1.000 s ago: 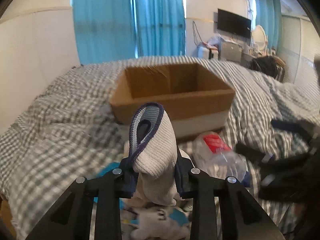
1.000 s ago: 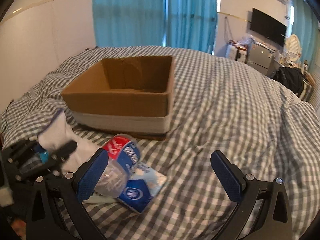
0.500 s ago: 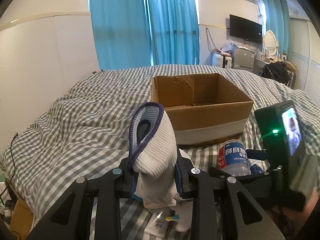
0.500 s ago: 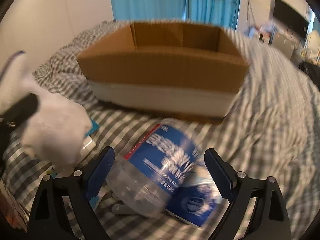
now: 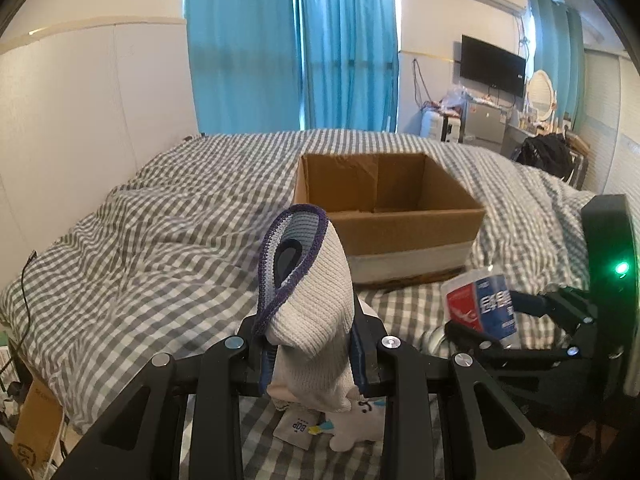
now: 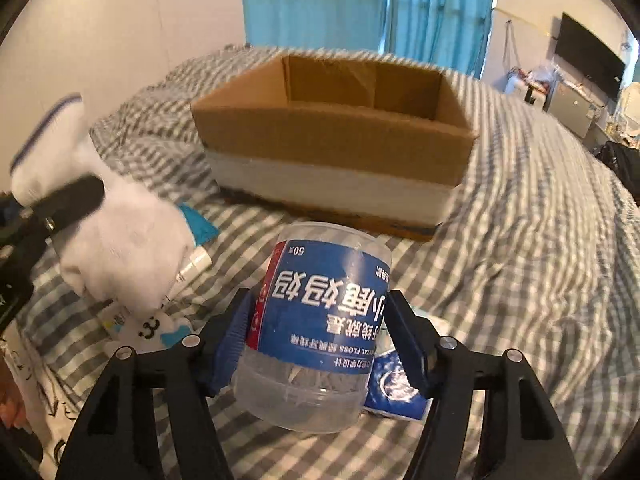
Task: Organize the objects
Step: 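Grasp the white sock with the left tool while the right tool grasps the plastic bottle, then lower the sock and bottle into the cardboard box and open both tools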
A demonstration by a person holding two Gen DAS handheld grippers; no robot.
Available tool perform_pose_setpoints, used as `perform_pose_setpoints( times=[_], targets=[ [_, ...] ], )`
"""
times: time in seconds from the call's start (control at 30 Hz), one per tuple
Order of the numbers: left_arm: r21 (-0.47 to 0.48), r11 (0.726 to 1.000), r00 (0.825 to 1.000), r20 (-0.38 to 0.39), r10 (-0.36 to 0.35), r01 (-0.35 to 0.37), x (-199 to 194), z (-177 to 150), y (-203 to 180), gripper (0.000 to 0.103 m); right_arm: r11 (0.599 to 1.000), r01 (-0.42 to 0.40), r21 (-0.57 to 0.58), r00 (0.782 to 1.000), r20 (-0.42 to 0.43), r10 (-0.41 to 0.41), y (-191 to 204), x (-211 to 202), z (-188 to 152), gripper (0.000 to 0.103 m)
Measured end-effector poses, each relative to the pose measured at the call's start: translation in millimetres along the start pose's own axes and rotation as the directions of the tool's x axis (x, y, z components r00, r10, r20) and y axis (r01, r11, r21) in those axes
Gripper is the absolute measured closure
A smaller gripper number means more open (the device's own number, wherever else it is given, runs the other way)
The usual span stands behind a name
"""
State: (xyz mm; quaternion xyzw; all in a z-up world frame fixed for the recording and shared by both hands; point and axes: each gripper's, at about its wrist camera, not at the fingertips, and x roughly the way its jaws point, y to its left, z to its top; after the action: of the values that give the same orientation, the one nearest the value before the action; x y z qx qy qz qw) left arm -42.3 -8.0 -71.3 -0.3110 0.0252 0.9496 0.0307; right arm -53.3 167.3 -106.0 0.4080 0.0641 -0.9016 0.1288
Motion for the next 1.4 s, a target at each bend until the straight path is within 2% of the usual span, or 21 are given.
perform_pose_setpoints(
  times=[0.13,0.3,0.43,0.5,0.57,0.7,0.83,0.93,1.03,1.2,1.4],
  targets=[
    [0.0,0.999,0.999,0.03,-0.041,0.041,-10.8,21.5,-3.4,0.073,1.0,0.004,-0.014,0.998,0.068,-0.003,-6.4,-31.4,13.8,0.037],
    [0.023,0.998,0.99,0.132,-0.055,0.052,-21.6,73.4,-5.7,0.073,0.995,0.05,-0.087,0.984,0.173,-0.035,-10.9,-72.9,48.0,0.038],
    [0.042,0.999,0.983,0.181,-0.026,0.019,-12.0,113.9,-6.7,0.073,0.992,0.058,-0.108,0.968,0.251,-0.029,-22.0,-95.8,86.4,0.038],
    [0.062,0.998,0.979,0.205,-0.004,-0.009,-2.4,131.1,-9.5,0.073,0.993,0.051,-0.104,0.961,0.277,-0.02,-31.6,-99.7,110.2,0.038],
    [0.066,0.998,0.978,0.209,-0.007,-0.007,9.7,143.2,-9.6,0.073,0.994,0.045,-0.1,0.957,0.288,-0.015,-35.3,-100.8,128.2,0.038],
    [0.073,0.997,0.982,0.186,-0.018,0.004,51.1,167.4,-12.7,0.073,0.993,0.034,-0.112,0.959,0.284,-0.001,-47.9,-84.6,164.3,0.038],
    [0.105,0.994,0.988,0.149,-0.03,0.015,101.6,173.1,-19.1,0.073,0.995,0.014,-0.101,0.969,0.246,0.011,-61.1,-40.6,193.5,0.038],
    [0.129,0.991,0.995,0.089,-0.048,0.036,142.5,169.8,-23.6,0.073,0.996,-0.012,-0.086,0.978,0.205,0.03,-66.5,-1.5,200.8,0.038],
    [0.153,0.987,0.997,0.049,-0.056,0.048,177.9,165.2,-26.7,0.073,0.996,-0.017,-0.086,0.992,0.127,0.028,-72.1,48.2,201.5,0.038],
    [0.163,0.985,0.999,0.016,-0.05,0.047,203.6,153.7,-33.4,0.073,0.995,-0.034,-0.099,0.997,0.063,0.04,-79.5,99.4,199.8,0.038],
    [0.178,0.982,0.998,-0.006,-0.059,0.059,205.0,151.4,-39.6,0.073,0.995,-0.068,-0.079,0.994,0.08,0.074,-85.0,104.0,196.4,0.038]
  ],
)
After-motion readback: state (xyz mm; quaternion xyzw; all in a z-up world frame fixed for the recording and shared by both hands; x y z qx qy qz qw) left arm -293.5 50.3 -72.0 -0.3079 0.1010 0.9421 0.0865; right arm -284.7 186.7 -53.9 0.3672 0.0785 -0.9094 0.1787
